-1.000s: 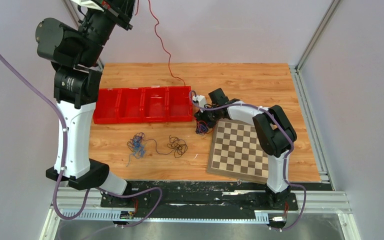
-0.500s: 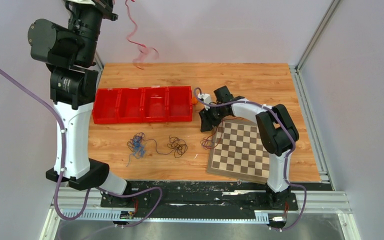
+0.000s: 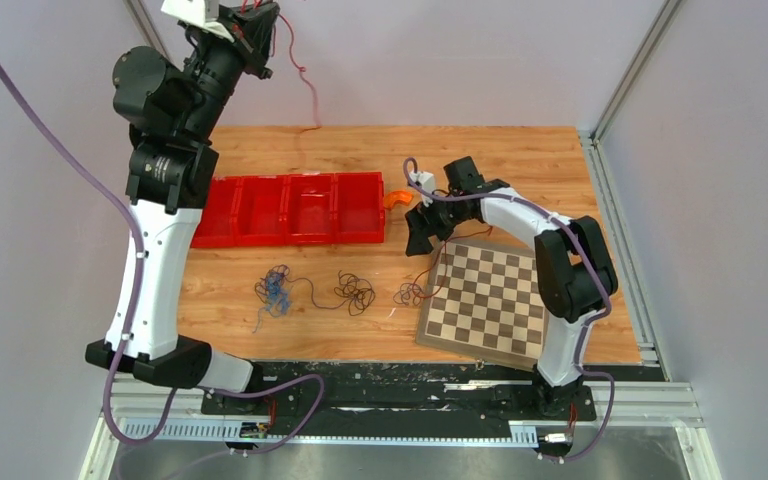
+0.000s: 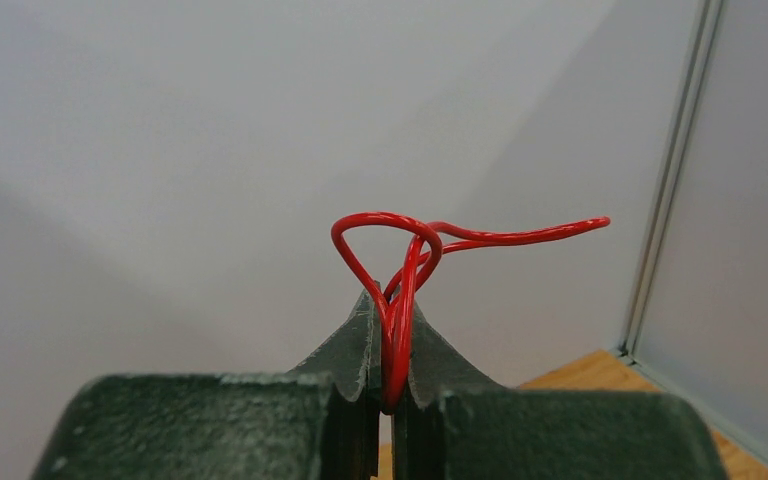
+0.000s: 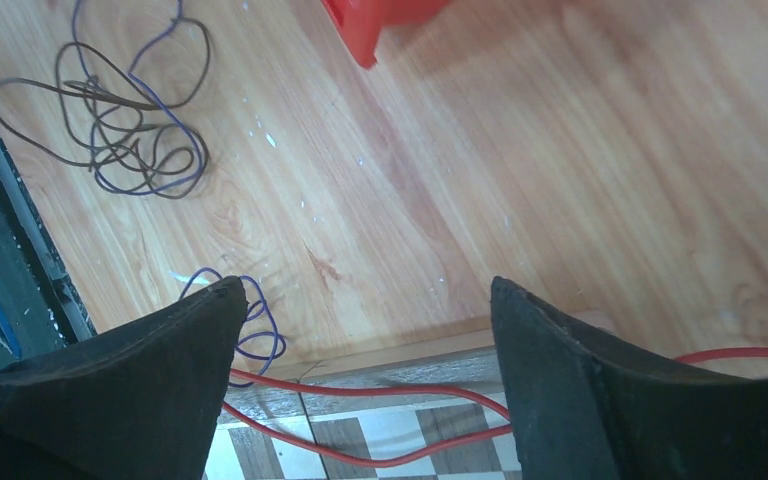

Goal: Untangle the cables

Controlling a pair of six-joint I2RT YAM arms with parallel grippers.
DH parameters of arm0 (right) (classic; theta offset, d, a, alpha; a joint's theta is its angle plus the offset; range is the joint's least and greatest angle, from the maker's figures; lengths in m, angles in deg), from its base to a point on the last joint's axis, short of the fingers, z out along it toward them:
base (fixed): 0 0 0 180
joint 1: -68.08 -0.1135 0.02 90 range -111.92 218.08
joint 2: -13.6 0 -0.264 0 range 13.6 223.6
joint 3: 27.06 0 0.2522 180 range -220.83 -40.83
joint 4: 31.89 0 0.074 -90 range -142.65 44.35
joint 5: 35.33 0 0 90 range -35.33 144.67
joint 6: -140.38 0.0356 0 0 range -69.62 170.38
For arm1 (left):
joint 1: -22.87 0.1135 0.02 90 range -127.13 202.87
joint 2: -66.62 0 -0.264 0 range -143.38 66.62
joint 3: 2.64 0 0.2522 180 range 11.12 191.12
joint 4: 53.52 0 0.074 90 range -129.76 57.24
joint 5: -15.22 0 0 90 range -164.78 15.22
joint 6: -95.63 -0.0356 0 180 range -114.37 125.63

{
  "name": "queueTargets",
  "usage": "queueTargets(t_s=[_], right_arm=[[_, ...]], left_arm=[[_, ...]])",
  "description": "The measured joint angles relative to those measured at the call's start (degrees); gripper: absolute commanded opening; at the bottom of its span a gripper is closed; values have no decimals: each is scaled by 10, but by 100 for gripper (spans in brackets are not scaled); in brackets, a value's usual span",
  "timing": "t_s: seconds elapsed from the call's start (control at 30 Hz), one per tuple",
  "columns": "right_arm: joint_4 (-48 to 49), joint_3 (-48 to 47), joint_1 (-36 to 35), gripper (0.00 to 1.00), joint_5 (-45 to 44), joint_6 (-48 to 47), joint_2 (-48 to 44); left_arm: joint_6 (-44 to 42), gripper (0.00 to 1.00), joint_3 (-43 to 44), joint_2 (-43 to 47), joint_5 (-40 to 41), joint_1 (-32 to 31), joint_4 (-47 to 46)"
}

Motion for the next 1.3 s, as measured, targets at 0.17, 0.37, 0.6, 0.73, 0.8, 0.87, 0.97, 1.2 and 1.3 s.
queueTargets(t_s=[0.17, 0.37, 0.6, 0.73, 0.8, 0.87, 0.97, 1.2, 1.3], right_arm=[[-4, -20, 7, 99, 3, 11, -28], [-11, -43, 34, 94, 21, 28, -36], [-14, -96, 69, 91, 55, 48, -34], [-12, -117, 67, 92, 66, 59, -29], [-12, -119, 66, 92, 70, 64, -23], [-13, -119, 65, 92, 71, 68, -17], [-13, -116, 65, 92, 74, 72, -13], [-12, -110, 65, 93, 73, 72, -13], [-12, -104, 65, 93, 71, 72, -13]], left_arm=[[21, 0, -14, -16, -28, 7, -12], [73, 0, -25, -54, -89, 7, -65], [135, 0, -24, -128, -130, 7, -116], [140, 0, -24, -147, -131, 12, -115], [141, 0, -25, -148, -131, 19, -116], [143, 0, -31, -144, -131, 30, -121], [148, 0, -63, -130, -131, 50, -130], [174, 0, -103, -127, -155, 78, -133], [195, 0, -118, -129, -180, 77, -145]])
